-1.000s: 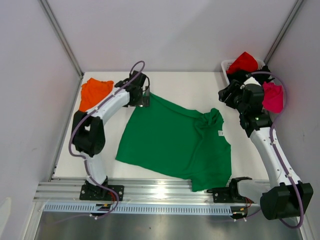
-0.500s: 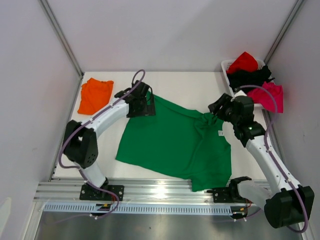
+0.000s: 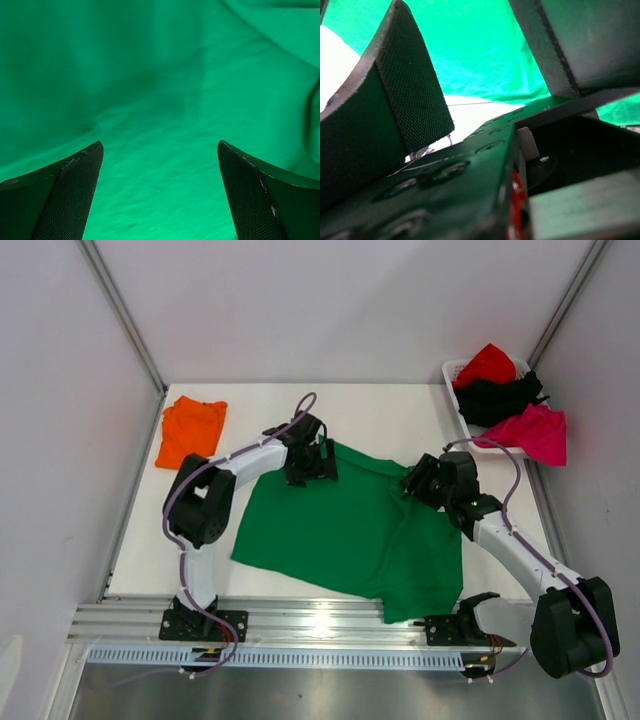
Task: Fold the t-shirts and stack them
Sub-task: Flatten the tshirt out
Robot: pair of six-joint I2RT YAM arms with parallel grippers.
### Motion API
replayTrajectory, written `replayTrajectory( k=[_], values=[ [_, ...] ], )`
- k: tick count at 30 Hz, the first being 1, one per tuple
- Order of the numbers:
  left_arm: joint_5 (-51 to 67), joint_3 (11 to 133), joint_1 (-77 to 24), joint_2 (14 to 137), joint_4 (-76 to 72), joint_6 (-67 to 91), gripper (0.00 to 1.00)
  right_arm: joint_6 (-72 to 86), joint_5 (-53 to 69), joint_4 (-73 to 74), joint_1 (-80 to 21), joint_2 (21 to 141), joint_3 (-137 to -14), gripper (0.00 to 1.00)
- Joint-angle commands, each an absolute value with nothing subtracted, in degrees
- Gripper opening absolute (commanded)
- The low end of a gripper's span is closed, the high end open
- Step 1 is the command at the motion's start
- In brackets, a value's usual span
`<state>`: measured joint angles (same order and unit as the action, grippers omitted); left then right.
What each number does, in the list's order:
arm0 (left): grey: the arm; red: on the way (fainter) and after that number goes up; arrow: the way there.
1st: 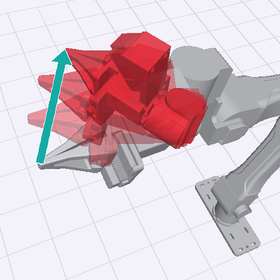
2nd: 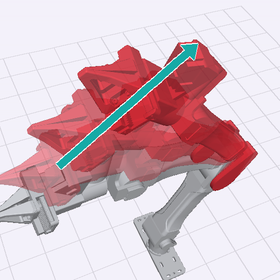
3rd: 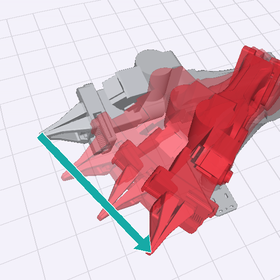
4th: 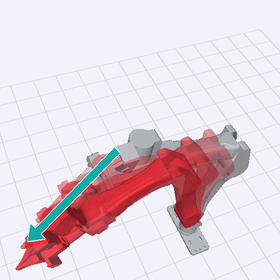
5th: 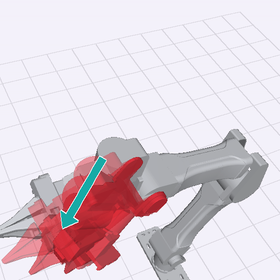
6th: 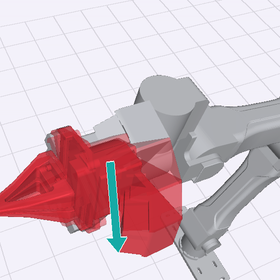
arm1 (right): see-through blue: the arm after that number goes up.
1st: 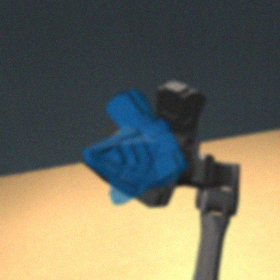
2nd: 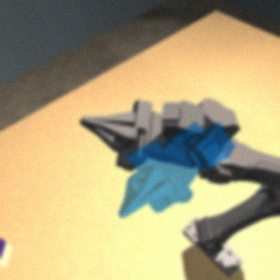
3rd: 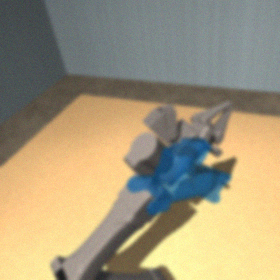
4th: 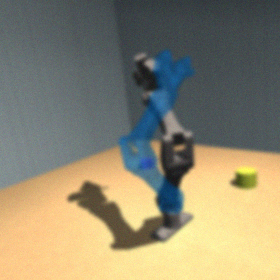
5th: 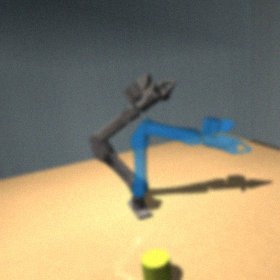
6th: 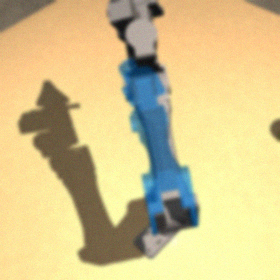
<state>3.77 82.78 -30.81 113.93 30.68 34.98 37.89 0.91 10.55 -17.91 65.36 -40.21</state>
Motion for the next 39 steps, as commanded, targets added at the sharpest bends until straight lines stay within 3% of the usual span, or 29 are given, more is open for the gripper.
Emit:
replayTrajectory(
  k=[1, 8, 20, 39],
  values=[
    [8.9, 85.2, -31.2, 113.8, 25.9, 37.2, 0.97, 39.7, 0.2, 7.6, -18.6, 65.7, -40.5, 0.59],
    [14.8, 87.0, -31.3, 116.9, 22.9, 39.0, 0.96, 40.9, 0.0, 10.9, -19.5, 64.3, -41.9, 0.59],
    [11.5, 91.2, -30.6, 120.3, 36.1, 37.5, 0.95, 42.3, -2.6, 18.9, -19.9, 61.2, -44.4, 0.61],
    [-1.7, 75.5, -22.0, 104.5, 41.9, 41.1, 0.95, 41.2, -2.0, 22.9, -18.3, 55.9, -47.8, 0.61]
  ],
)
